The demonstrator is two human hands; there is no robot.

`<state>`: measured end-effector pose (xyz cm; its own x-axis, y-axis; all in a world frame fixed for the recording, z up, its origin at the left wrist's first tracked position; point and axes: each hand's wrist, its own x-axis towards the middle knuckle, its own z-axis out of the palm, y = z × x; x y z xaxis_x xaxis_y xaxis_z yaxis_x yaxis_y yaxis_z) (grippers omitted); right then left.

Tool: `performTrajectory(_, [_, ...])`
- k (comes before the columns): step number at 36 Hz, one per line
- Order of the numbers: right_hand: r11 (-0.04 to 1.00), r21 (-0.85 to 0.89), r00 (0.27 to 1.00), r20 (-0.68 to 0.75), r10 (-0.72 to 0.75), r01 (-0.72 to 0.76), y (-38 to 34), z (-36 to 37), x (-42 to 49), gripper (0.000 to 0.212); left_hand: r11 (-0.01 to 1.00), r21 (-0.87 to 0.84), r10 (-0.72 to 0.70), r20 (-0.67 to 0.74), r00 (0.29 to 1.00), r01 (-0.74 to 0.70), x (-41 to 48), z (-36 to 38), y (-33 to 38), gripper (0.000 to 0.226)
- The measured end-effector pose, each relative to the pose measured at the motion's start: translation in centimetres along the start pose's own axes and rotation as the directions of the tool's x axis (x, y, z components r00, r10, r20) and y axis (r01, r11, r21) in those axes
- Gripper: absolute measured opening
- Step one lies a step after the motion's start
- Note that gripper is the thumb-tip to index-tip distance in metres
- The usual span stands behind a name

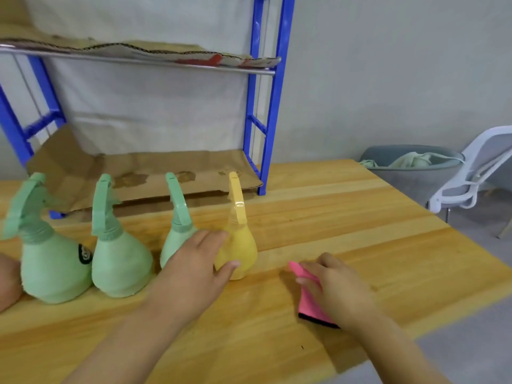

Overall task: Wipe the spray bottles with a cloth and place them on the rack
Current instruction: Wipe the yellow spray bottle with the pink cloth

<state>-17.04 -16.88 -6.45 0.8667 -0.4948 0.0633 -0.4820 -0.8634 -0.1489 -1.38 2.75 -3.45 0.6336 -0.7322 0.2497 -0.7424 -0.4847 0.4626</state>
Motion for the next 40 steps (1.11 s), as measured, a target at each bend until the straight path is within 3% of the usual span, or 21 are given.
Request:
performTrajectory(8, [0.956, 0.237, 0.92, -0.386, -0.07, 0.172, -0.8, -1.0, 0.7, 0.037, 0.976, -0.16, -0.166, -0.131, 0.977, 0.145, 2.7, 1.4, 1.6, 0.067])
performTrajectory(16, [0.887, 0.417, 0.868, -0.495, 0.039, 0.198, -1.3, -2.0, 1.4, 0.038, 0.956, -0.224, -0.239, -0.21, 0.948, 0.191, 3.7, 2.0, 2.0, 0.042])
performTrajectory(23, [0.885, 0.423, 0.882, -0.47, 0.033, 0.193, -1.9, -1.7, 0.9, 0.04, 0.956, -0.219, -0.248, -0.231, 0.941, 0.198, 3.4, 1.5, 2.8, 0.028])
performTrajectory(34, [0.881, 0.465, 0.938, -0.335, 0.086, 0.085, -4.7, -0.9, -0.7, 0.038, 0.94, -0.319, -0.176, -0.155, 0.972, 0.12, -2.1, -0.7, 1.8, 0.012])
performTrajectory(40, [0.85, 0.518, 0.951, -0.299, 0.076, 0.095, -6.7, 0.0, -2.1, 0.036, 0.914, -0.398, -0.16, -0.167, 0.973, 0.082, -6.4, -2.7, -0.1, 0.017])
